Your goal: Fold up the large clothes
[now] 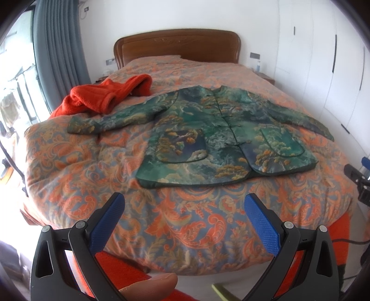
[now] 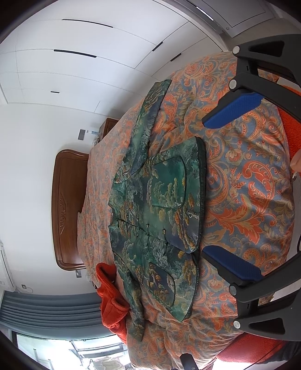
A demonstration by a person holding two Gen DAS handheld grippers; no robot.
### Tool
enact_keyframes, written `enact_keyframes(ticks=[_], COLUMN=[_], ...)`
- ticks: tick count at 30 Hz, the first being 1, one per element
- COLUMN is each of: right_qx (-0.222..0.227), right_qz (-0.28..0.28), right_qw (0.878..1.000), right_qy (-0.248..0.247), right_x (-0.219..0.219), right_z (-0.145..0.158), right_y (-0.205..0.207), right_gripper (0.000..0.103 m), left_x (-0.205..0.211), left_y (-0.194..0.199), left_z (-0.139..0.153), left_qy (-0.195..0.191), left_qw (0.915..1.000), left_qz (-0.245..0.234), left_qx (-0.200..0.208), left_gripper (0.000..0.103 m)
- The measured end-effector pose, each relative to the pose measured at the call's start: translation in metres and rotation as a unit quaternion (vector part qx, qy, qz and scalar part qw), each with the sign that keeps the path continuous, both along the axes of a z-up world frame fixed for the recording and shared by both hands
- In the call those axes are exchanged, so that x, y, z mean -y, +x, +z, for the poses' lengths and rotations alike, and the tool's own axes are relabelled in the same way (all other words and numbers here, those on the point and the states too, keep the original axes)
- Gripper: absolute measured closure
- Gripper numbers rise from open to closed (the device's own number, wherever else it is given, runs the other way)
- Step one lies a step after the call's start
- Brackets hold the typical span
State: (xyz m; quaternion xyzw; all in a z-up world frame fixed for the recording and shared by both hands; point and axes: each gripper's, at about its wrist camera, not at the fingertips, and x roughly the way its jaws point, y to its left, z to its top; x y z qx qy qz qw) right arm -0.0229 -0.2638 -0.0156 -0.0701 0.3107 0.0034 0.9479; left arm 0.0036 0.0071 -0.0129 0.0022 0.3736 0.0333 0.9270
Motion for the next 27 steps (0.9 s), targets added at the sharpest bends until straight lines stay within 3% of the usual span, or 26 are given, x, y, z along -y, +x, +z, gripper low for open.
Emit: enact_keyframes(ticks=[21, 27], right_qx=[0.002, 0.005], right_qz=[0.002, 0.001], right_qw=[1.0, 1.0], right_qy=[-0.005, -0.006], right_x=[-0.001, 0.003], right_z=[0.0, -0.002], right_y=[0.001, 0.002], right_gripper=[0.0, 0.0], left_x=[-0.001, -0.014], left_y=[0.002, 0.011], left_z=[-0.008, -0.025], left_qy=[0.006, 0.0], left_qw=[0.9997, 0.999], left_qz=[0.012, 0.028], left_qx=[-0.021, -0.035], left_gripper=[0.0, 0.0])
